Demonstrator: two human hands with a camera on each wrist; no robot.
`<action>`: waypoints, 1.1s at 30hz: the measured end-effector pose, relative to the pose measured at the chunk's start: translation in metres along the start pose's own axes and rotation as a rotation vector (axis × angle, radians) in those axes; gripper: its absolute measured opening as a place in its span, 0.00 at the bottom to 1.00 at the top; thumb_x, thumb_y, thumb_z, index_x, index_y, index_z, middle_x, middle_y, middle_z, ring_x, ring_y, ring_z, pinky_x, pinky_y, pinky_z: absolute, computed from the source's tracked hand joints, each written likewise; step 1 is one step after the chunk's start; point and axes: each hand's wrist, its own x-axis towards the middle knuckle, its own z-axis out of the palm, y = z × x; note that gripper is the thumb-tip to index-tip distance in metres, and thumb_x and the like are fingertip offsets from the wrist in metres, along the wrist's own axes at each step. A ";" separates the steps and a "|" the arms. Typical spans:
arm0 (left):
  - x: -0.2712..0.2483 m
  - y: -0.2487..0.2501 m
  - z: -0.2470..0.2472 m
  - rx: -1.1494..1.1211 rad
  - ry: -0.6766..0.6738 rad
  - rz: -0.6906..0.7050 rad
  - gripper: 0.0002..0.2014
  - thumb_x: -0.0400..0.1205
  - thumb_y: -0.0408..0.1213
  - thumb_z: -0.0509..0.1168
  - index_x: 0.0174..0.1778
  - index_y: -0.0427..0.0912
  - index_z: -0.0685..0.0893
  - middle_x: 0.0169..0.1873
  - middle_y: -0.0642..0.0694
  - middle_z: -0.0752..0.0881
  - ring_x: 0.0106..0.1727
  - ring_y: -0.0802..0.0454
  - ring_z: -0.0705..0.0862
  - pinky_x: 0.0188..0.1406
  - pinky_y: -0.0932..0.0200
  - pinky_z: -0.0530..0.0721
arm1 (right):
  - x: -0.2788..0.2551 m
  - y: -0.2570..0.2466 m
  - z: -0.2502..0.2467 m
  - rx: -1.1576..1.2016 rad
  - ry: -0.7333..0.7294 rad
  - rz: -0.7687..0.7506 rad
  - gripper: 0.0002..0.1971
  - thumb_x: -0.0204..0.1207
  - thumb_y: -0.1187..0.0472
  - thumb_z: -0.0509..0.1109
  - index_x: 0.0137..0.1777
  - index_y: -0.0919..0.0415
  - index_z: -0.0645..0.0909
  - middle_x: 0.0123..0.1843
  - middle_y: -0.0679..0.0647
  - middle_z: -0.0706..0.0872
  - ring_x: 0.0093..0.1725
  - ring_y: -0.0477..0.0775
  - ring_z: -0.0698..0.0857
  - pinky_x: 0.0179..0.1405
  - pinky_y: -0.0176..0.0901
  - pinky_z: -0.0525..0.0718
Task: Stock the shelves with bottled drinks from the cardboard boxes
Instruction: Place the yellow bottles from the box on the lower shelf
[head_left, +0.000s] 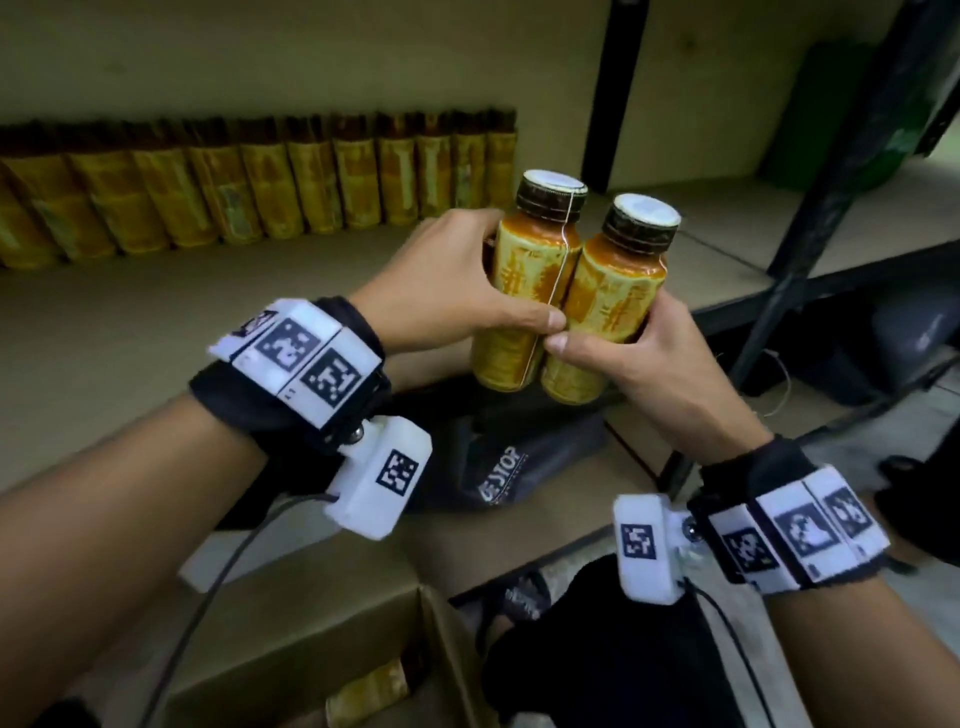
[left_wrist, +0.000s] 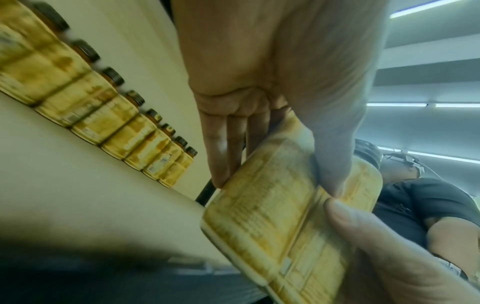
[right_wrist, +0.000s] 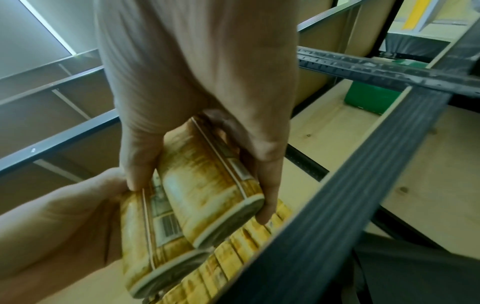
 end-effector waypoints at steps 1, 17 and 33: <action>0.018 0.003 -0.003 -0.023 -0.029 -0.008 0.30 0.65 0.49 0.81 0.61 0.47 0.81 0.51 0.54 0.89 0.53 0.63 0.87 0.54 0.53 0.88 | 0.012 -0.005 -0.009 -0.021 0.010 -0.004 0.30 0.71 0.66 0.79 0.73 0.60 0.73 0.64 0.53 0.87 0.63 0.50 0.87 0.63 0.54 0.86; 0.289 -0.059 -0.014 0.089 0.208 0.054 0.41 0.58 0.39 0.85 0.65 0.50 0.71 0.51 0.56 0.83 0.51 0.57 0.84 0.47 0.62 0.83 | 0.255 0.024 -0.110 -0.212 0.124 0.103 0.22 0.65 0.62 0.84 0.58 0.55 0.83 0.51 0.50 0.91 0.50 0.47 0.90 0.48 0.43 0.87; 0.431 -0.159 -0.021 0.486 0.144 -0.020 0.26 0.68 0.47 0.80 0.56 0.45 0.76 0.48 0.46 0.81 0.47 0.48 0.81 0.42 0.56 0.82 | 0.449 0.113 -0.139 -0.478 0.219 0.266 0.26 0.66 0.55 0.84 0.56 0.74 0.84 0.52 0.66 0.89 0.53 0.66 0.89 0.55 0.59 0.88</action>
